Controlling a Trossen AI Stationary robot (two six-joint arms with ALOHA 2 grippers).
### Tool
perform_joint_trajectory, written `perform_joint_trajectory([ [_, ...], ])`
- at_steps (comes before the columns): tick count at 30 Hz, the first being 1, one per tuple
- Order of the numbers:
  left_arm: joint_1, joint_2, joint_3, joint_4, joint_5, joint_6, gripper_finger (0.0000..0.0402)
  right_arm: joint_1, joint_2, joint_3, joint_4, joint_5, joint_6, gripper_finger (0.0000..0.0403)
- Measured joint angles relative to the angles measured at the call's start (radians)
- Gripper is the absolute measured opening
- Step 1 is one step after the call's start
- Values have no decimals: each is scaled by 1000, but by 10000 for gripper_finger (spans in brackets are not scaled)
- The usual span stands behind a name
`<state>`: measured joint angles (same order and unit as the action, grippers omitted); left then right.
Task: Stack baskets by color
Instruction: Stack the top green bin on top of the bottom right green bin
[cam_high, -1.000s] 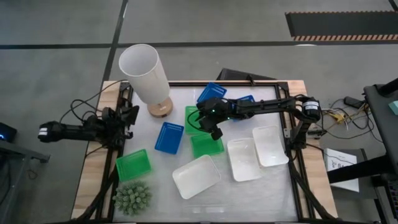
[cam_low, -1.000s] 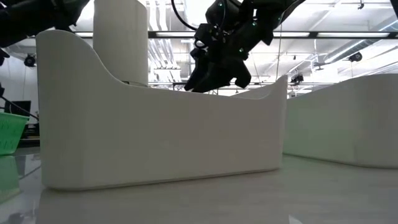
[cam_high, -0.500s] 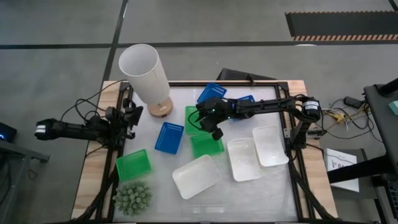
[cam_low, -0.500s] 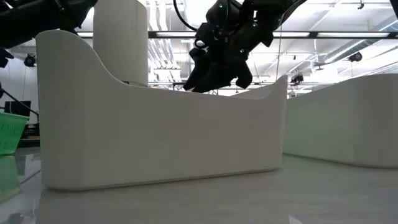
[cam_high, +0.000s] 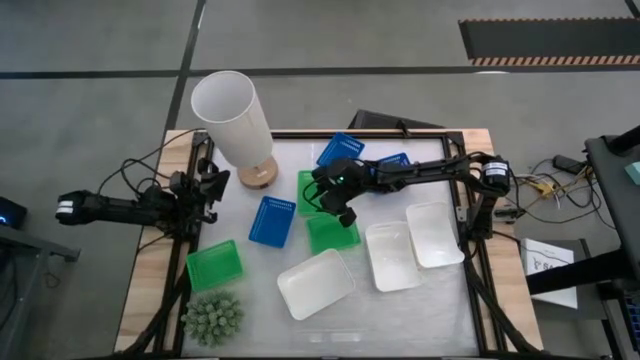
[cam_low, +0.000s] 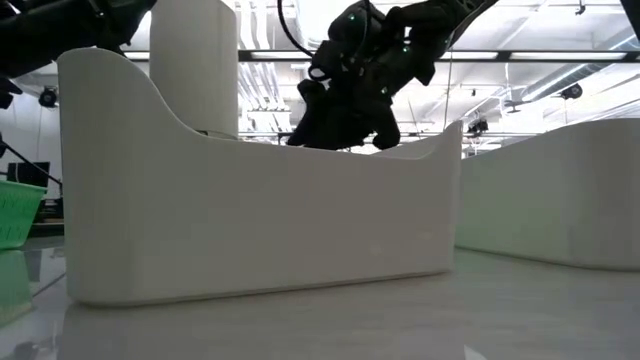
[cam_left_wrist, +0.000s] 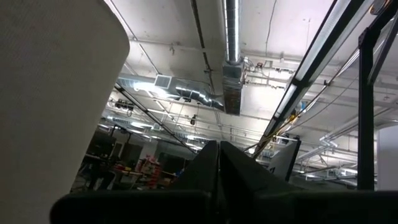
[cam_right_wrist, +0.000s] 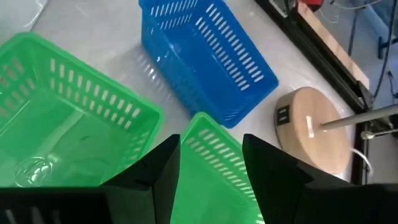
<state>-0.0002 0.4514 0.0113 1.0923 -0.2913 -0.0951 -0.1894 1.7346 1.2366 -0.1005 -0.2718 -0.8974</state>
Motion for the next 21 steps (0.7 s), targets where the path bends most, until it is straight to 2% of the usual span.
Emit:
perform_joint_trajectory([
  [8,0,-1,0,0,-1,4,0,6,9,51,-152,126,-87,201],
  [15,0,-2,1,0,-1,4,0,1,12,117,-375,202,-183,205],
  [21,0,-3,1,1,-1,3,0,-1,29,100,-389,224,-303,198],
])
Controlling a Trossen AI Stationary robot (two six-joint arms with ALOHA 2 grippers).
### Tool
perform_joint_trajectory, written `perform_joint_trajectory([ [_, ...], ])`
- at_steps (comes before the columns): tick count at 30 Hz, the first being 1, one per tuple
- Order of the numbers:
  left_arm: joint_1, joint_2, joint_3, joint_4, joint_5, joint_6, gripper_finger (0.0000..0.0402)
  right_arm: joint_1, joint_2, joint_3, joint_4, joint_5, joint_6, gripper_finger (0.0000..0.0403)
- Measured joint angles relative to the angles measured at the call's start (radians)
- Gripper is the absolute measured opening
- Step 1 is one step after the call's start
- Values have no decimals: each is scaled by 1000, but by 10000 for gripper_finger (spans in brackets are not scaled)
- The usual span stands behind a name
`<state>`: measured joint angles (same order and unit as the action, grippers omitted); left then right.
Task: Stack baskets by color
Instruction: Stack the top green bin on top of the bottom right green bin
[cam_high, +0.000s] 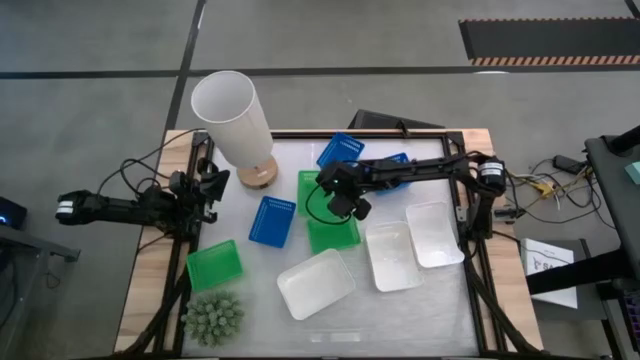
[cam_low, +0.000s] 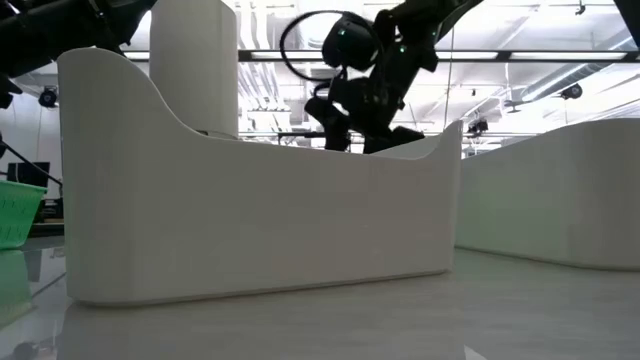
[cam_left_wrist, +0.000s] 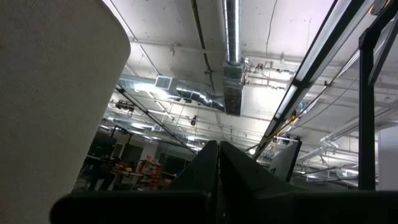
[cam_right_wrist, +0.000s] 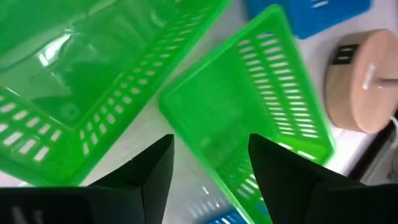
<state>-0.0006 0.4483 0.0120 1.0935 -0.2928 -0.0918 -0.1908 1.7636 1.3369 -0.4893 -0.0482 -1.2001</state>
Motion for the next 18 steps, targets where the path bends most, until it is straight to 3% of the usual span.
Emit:
perform_joint_trajectory([
  [11,0,1,0,3,0,0,0,-44,103,1,29,52,-58,162],
  [18,0,1,0,6,0,0,0,-47,110,19,35,50,-80,91],
])
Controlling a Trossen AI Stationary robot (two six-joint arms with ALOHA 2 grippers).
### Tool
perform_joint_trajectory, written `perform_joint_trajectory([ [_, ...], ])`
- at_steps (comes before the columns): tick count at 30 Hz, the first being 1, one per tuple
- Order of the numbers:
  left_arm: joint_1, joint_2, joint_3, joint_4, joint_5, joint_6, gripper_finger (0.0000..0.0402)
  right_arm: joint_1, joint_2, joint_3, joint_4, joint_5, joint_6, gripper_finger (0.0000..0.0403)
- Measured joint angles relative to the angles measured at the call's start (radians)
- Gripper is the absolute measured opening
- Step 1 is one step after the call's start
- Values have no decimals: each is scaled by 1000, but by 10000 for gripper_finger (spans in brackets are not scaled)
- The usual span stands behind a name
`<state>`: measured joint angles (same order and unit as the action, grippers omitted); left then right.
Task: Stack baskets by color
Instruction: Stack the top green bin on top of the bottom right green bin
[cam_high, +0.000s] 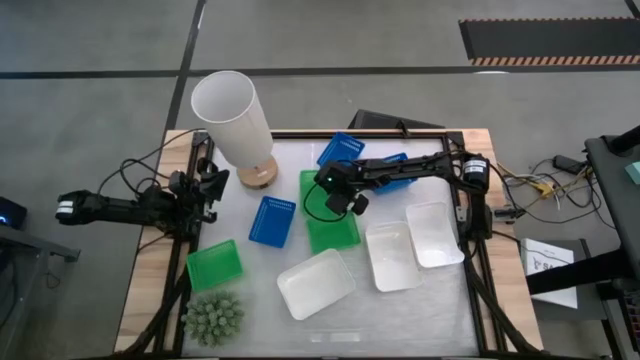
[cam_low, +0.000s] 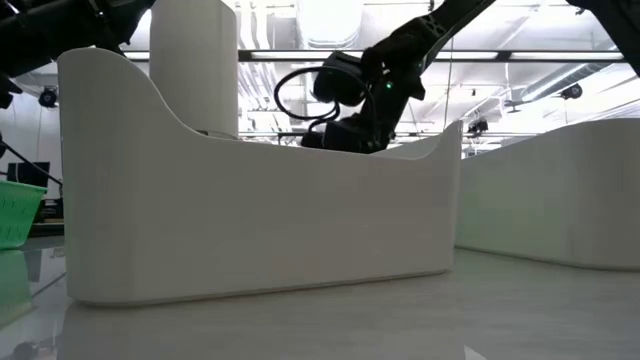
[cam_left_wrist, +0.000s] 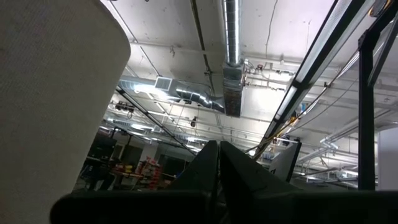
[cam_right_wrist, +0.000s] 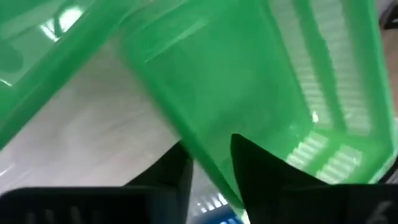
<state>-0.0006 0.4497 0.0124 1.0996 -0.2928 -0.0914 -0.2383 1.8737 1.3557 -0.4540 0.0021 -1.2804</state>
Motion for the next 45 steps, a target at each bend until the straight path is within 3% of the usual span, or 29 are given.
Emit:
perform_joint_trajectory([
  [6,0,-1,0,0,0,0,0,0,-1,21,-4,-2,-17,16],
  [15,0,-1,0,0,0,-3,0,30,-34,68,-34,2,44,9],
  [17,0,1,0,0,0,-3,0,52,-54,83,-45,36,100,9],
  [21,0,1,0,0,0,-6,0,105,-70,129,-96,203,255,9],
  [27,0,0,-1,0,0,-6,0,179,-71,187,-199,238,566,9],
  [33,0,0,-1,0,0,-6,0,270,-72,244,-279,312,738,9],
  [37,0,0,-2,0,0,-6,0,313,-72,283,-371,295,894,8],
  [41,0,0,-2,0,0,-6,0,336,-72,293,-451,184,1028,9],
  [45,0,1,-2,-1,0,-6,0,360,-72,292,-470,149,1103,8],
])
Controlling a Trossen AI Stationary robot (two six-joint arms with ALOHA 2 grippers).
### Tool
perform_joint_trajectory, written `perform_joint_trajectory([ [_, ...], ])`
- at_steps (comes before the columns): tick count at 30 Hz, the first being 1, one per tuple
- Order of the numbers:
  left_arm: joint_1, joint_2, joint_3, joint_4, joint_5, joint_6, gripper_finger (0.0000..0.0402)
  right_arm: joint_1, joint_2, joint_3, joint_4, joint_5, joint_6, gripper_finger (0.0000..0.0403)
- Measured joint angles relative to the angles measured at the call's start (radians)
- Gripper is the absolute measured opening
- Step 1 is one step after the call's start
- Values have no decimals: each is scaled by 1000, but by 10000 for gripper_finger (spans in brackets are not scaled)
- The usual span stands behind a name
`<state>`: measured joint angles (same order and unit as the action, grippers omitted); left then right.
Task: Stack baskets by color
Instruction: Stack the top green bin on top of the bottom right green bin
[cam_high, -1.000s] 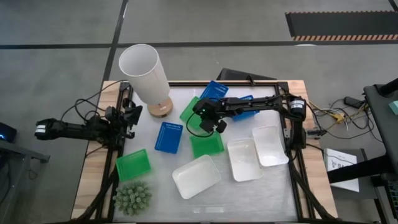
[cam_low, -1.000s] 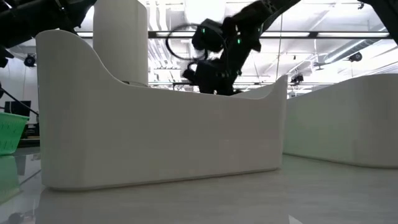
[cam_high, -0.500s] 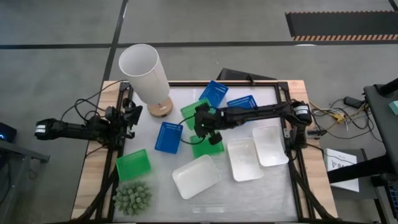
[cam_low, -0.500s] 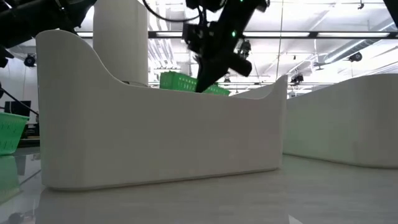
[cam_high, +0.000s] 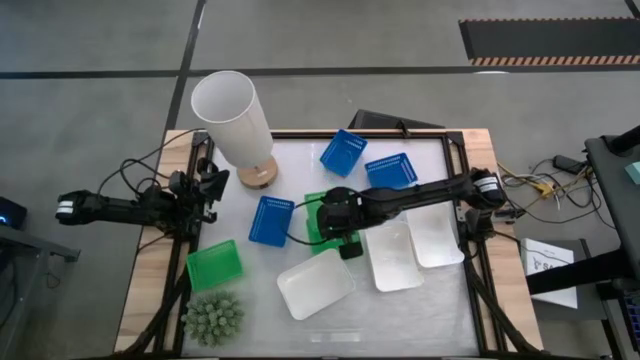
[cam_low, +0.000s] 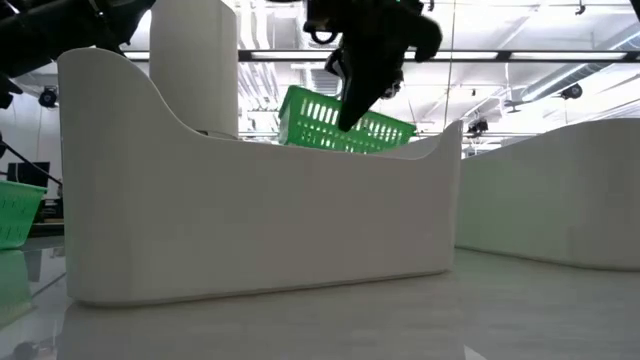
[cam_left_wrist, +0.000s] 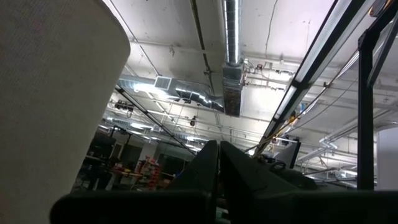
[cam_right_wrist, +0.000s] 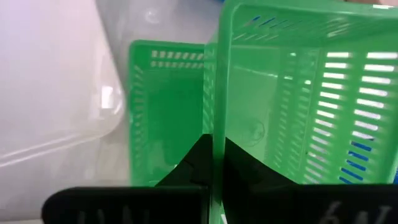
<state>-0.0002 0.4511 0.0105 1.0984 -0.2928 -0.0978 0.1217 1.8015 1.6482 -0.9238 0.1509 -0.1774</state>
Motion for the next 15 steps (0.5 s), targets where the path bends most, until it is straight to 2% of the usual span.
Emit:
perform_joint_trajectory([
  [10,0,0,0,-8,0,0,0,45,16,-1,-7,3,99,8],
  [15,0,0,0,-8,0,0,0,49,44,-2,-5,7,99,8],
])
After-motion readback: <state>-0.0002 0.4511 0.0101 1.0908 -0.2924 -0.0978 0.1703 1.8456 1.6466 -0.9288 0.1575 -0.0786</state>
